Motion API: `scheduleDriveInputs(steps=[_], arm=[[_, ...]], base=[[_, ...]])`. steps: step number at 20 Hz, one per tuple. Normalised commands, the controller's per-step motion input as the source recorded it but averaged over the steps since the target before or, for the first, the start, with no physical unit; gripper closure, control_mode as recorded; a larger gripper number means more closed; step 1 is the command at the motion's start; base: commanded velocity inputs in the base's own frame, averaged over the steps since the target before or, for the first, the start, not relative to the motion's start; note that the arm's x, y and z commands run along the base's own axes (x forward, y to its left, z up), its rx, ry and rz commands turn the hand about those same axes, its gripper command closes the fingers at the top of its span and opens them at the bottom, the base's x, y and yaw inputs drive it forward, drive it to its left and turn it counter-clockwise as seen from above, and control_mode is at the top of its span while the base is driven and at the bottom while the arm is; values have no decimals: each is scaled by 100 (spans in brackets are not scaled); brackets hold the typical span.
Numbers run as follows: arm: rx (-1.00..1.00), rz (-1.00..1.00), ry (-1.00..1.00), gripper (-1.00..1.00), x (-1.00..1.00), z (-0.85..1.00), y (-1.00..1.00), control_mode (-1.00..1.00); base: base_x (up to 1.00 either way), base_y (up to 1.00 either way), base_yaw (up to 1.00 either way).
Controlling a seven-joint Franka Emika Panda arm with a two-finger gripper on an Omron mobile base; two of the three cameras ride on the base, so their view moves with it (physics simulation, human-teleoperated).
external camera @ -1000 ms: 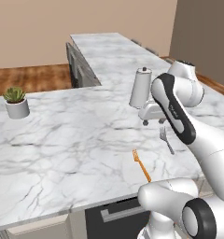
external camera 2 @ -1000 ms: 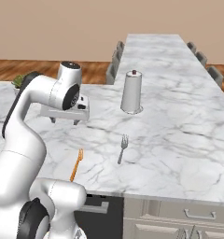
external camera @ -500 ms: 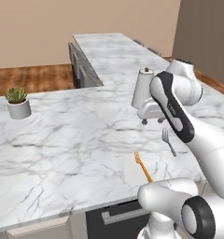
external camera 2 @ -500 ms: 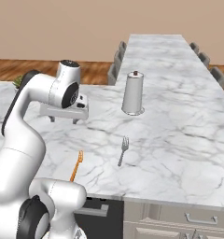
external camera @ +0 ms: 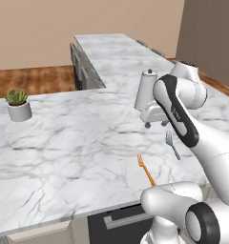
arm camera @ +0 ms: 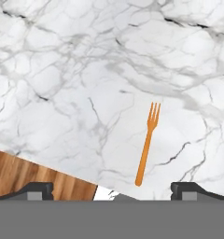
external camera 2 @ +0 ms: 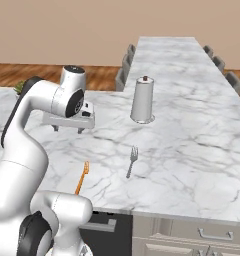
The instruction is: Organize the utensils by type. Pick up the wooden spoons from the counter and place them in the open cabinet. Then pick up the metallic utensils from the counter and place them in the open drawer.
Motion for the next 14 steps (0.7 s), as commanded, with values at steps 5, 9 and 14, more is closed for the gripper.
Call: scheduleDriveInputs(steps=[5, 9, 14], arm=[[-2, -3, 0, -100, 14, -13, 10, -100], [-5, -6, 1, -100, 24, -34, 8, -100], [-6, -1, 11, -100, 5, -51, 0, -100]], base=[[0, 0, 0], [0, 0, 0], [0, 0, 0]])
